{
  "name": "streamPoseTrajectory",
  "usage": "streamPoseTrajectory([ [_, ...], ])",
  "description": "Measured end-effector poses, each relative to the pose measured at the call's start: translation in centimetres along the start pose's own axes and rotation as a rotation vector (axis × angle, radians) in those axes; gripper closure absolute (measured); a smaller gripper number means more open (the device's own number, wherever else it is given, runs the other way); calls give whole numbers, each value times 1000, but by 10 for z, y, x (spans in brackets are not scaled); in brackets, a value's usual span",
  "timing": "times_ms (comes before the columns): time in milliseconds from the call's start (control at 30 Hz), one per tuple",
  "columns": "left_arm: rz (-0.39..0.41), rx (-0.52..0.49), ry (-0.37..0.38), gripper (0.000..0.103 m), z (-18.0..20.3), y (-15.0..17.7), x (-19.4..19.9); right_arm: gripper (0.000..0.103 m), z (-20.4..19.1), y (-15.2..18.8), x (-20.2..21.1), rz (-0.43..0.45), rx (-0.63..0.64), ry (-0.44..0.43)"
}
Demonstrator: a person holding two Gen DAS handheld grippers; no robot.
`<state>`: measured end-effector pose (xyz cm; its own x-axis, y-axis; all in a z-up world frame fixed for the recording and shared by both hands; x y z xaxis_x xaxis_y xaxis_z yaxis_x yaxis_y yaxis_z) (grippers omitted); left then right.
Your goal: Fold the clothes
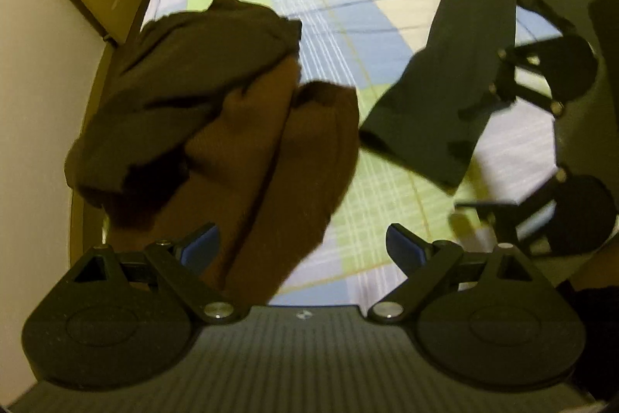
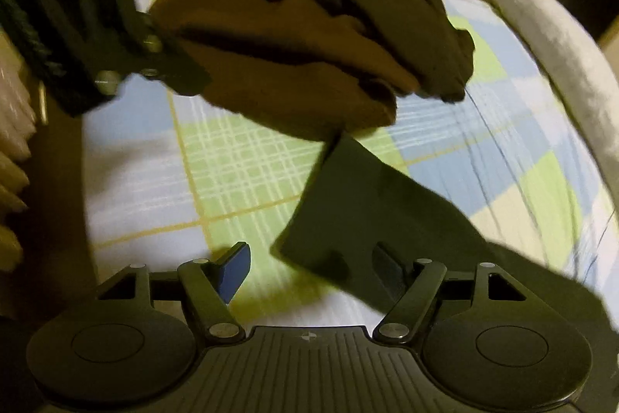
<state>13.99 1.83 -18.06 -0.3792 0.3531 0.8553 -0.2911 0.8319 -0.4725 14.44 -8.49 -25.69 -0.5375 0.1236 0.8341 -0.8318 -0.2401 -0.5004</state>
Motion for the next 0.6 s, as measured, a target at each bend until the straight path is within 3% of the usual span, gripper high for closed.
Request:
streamPoseTrajectory([
  [67,-4,-3,-4,13,-1,4,-1,35,-1,2,-11,-20,42,27],
  [100,-4,-4,-7,13,-2,6,-2,48,-2,4,-15,-30,60,30],
  [167,-1,3,-17,12,-4,6,0,60,-2,5,-19,-37,81,21],
  [200,3,11,-22,12,-6,5,1,85,-3,5,-19,-37,92,14],
  [233,8,21,-25,12,-8,3,2,98,-2,3,-15,-29,93,8],
  [400,48,47,-32,12,-12,-12,6,99,31,-14,18,47,-34,10],
  [600,112,20,-9,13,2,-50,5,99,132,-28,76,198,-470,11],
])
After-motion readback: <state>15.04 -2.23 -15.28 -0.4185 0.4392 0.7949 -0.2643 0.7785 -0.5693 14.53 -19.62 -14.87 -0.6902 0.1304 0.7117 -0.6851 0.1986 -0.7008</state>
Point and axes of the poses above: each gripper's, at about its wrist camera, not at the fingertips, and x roughly against the way its jaws point, z to its right, y to its underside, the point moved 3 cm from there along -x, roughly the way its jaws point, and after that the axes turned 6 degrees about z, right-handed, at the moved point
